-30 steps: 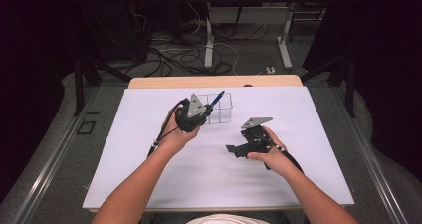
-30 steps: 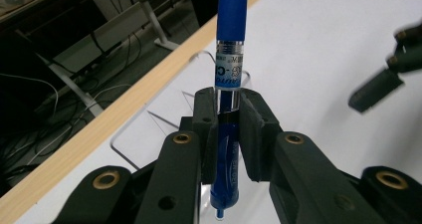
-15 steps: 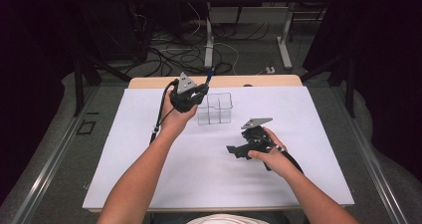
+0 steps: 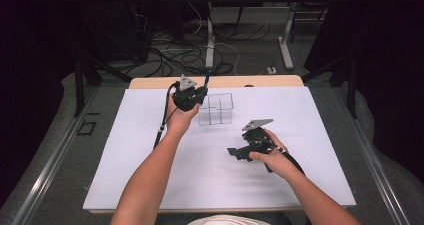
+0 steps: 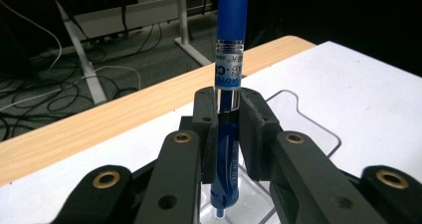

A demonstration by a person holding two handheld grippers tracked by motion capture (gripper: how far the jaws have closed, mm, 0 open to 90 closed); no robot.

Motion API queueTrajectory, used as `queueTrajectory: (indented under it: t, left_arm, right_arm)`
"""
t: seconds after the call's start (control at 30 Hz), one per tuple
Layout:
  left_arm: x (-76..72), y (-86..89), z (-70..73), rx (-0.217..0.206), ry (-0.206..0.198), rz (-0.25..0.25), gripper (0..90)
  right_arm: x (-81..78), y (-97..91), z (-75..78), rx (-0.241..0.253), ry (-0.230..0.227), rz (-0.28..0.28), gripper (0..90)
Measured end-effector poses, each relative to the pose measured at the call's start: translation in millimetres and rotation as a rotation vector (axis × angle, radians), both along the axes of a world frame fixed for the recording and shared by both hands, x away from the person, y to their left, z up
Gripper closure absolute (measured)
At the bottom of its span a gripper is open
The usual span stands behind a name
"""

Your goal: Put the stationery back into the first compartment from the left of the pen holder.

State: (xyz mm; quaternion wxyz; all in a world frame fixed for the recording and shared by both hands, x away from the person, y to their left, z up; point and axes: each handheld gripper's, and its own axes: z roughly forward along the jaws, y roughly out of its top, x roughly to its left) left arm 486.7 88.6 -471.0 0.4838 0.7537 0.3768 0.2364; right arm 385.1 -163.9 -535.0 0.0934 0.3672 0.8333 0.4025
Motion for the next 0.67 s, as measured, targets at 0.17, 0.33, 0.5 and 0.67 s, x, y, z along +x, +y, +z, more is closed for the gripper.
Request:
queueTrajectory:
  t: [0.17,0.33,0.5,0.67]
  left_arm:
    - [0.8,-1.1,-5.4,0.007,0.023,0.006,78.9]
    - [-0.5,1.9,-6.1,0.001,0.035,0.019,73.1]
    - [-5.1,9.9,-1.7,0.009,0.037,0.035,58.7]
    - [-12.9,21.2,3.7,-0.013,0.046,0.053,34.8]
  right_arm:
    - [0.1,-0.7,0.4,0.012,0.0,-0.005,14.5]
    - [-0.5,-0.3,0.4,0.011,0.008,-0.005,14.5]
    - [0.1,-1.8,1.2,-0.002,0.001,0.006,14.5]
    - [0.2,-3.0,2.1,-0.012,0.004,0.004,14.5]
